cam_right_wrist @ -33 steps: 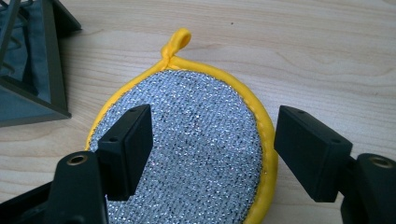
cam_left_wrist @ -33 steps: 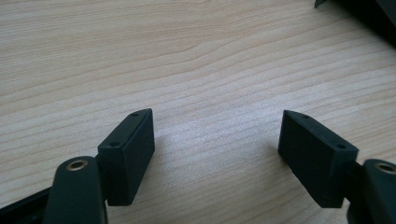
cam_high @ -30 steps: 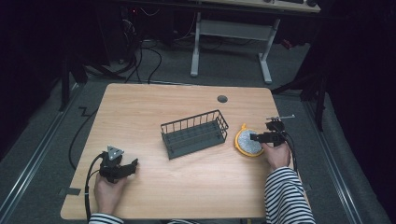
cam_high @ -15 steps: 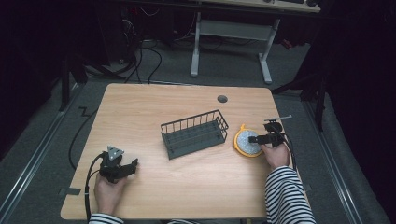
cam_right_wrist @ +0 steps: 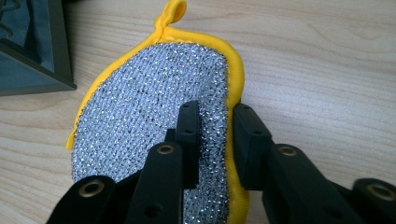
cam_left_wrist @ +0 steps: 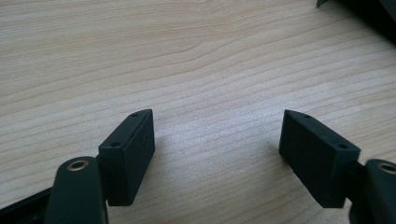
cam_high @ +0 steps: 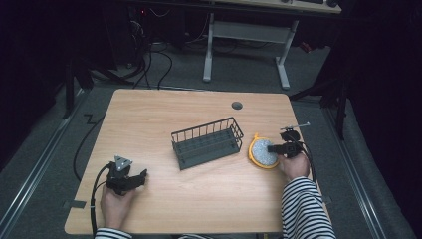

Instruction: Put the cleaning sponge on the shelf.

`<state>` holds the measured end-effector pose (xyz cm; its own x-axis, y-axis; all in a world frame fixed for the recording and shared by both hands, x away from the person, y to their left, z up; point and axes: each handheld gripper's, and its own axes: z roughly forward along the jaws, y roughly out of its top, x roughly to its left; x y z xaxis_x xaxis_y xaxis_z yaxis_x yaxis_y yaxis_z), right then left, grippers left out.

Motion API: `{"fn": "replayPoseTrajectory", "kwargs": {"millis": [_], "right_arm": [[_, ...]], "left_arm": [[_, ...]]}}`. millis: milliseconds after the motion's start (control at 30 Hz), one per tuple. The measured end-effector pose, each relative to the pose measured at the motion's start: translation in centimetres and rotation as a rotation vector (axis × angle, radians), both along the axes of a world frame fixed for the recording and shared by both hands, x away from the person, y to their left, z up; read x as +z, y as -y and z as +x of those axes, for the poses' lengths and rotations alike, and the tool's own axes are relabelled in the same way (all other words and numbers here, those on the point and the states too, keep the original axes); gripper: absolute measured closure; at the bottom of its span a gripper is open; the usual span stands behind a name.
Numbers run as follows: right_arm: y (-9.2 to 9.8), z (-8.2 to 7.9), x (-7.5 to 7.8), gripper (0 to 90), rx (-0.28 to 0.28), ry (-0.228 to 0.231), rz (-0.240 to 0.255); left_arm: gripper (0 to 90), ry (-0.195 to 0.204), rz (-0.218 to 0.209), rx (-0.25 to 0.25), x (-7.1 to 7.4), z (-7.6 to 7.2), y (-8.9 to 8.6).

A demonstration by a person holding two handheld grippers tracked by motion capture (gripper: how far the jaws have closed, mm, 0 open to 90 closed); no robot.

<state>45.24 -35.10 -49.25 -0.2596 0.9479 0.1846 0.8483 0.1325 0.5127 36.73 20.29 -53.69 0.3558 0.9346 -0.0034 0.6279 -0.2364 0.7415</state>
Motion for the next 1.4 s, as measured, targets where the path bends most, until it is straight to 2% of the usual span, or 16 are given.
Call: {"fn": "replayPoseTrajectory", "kwargs": {"millis": [200, 400, 467, 567, 633, 733, 767, 867, 967, 1200, 1400], "right_arm": [[0.2, -0.2, 0.2, 76.8, 0.004, 0.018, 0.046], [0.0, -0.8, 1.3, 77.2, 0.035, 0.053, 0.060], [0.2, -1.0, 1.6, 77.2, 0.045, 0.063, 0.087], [0.4, -1.2, 2.0, 77.3, 0.047, 0.075, 0.097], [0.6, -1.6, 2.9, 77.3, 0.048, 0.101, 0.108], [0.7, -1.8, 3.5, 77.3, 0.060, 0.115, 0.097], [0.7, -2.1, 4.2, 77.3, 0.065, 0.129, 0.108], [0.6, -2.5, 5.2, 77.3, 0.083, 0.150, 0.094], [0.7, -2.7, 5.7, 77.3, 0.082, 0.157, 0.098], [1.0, -3.5, 8.0, 77.2, 0.077, 0.201, 0.092], [1.0, -3.9, 9.1, 77.2, 0.084, 0.231, 0.097]], "left_arm": [[26.9, -0.003, -0.004, 0.001, 0.0, 0.0, 0.0], [26.9, -0.003, -0.005, 0.001, 0.0, 0.0, 0.0], [26.8, -0.003, -0.005, 0.001, 0.0, 0.0, 0.0], [26.8, -0.003, -0.005, 0.001, 0.0, 0.0, 0.0], [26.8, -0.003, -0.005, 0.001, 0.0, 0.0, 0.0], [26.8, -0.003, -0.005, 0.001, 0.0, 0.0, 0.0], [26.8, -0.004, -0.005, 0.000, 0.0, 0.0, 0.0], [26.7, -0.004, -0.006, 0.001, 0.0, 0.0, 0.0], [26.7, -0.004, -0.006, 0.001, 0.0, 0.0, 0.0], [26.7, -0.005, -0.008, -0.001, 0.0, 0.0, -0.1], [26.7, -0.005, -0.008, -0.002, 0.0, 0.0, -0.1]]}}
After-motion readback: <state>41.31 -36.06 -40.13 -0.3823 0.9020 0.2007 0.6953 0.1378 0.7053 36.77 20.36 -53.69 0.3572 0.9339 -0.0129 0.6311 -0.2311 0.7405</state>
